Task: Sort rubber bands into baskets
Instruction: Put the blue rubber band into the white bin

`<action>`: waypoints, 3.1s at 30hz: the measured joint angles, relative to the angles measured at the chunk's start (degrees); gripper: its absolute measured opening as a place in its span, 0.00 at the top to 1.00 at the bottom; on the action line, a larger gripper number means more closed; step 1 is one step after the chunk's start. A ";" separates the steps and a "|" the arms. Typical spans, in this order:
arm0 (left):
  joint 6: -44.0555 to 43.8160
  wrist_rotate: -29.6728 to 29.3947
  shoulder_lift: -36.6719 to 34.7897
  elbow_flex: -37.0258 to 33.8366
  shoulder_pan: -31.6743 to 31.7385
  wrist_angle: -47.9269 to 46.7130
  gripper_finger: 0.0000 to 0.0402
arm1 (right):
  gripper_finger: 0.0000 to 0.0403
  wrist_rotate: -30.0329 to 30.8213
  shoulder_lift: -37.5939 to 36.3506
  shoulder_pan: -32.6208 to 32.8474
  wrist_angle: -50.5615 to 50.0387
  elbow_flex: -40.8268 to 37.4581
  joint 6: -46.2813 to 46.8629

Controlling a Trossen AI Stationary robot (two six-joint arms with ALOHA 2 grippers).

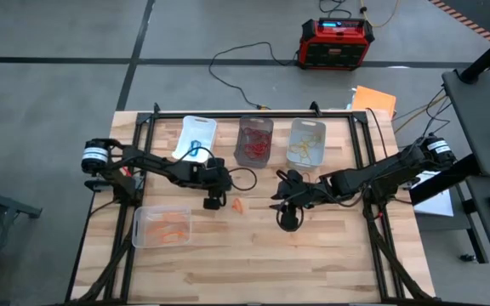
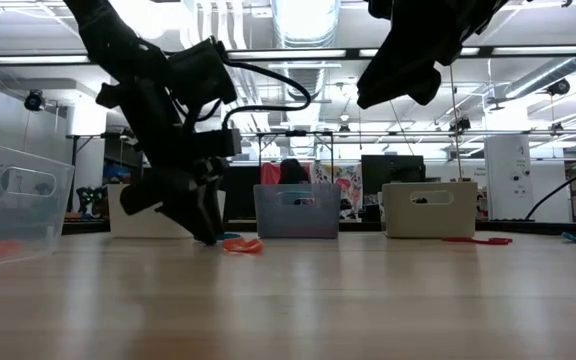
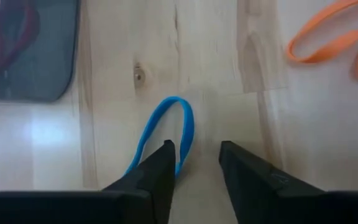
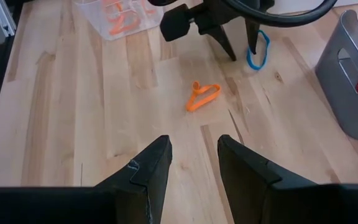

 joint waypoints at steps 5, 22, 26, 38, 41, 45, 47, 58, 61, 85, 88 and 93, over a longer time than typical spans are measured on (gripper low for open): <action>-0.52 0.44 0.01 -0.05 0.19 0.03 0.87 | 0.68 0.00 0.00 0.00 0.02 0.00 -0.01; -1.04 2.43 -8.95 -0.27 -3.91 -0.57 1.00 | 0.68 -0.02 0.00 0.00 0.28 0.00 0.02; -0.88 3.45 -15.32 -0.25 -5.72 -1.68 1.00 | 0.68 -0.02 0.00 0.00 0.36 0.00 0.04; 5.81 -7.99 -36.00 -0.16 -0.67 -12.61 1.00 | 0.68 -0.04 0.00 -0.01 1.51 0.00 -0.39; 6.04 -8.88 -37.36 -0.16 5.13 -16.17 1.00 | 0.68 -0.03 0.00 -0.02 1.57 0.00 -0.42; 5.28 -8.75 -36.56 -0.18 14.91 -19.15 1.00 | 0.68 -0.04 0.00 -0.02 1.61 0.00 -0.42; 4.44 -5.93 -35.27 -0.24 19.17 -19.13 1.00 | 0.68 -0.03 0.00 -0.02 1.62 0.00 -0.42; 2.02 -3.22 -26.95 -0.28 25.87 -17.02 0.98 | 0.68 -0.04 0.00 -0.02 2.01 0.00 -0.44; 1.95 -3.23 -25.31 -0.29 25.88 -16.91 0.93 | 0.68 -0.04 0.00 -0.02 2.08 0.00 -0.42; -5.46 -2.78 -35.59 -0.01 10.14 -13.18 0.70 | 0.68 1.86 0.00 -0.02 -1.91 0.00 14.18; -6.00 -2.78 -36.17 -0.05 5.21 -11.02 0.70 | 0.68 1.97 0.00 -0.04 -3.99 0.00 17.63; -5.96 -2.80 -36.55 -0.06 -2.09 -10.13 0.71 | 0.68 2.43 0.00 -0.04 -9.17 0.00 24.41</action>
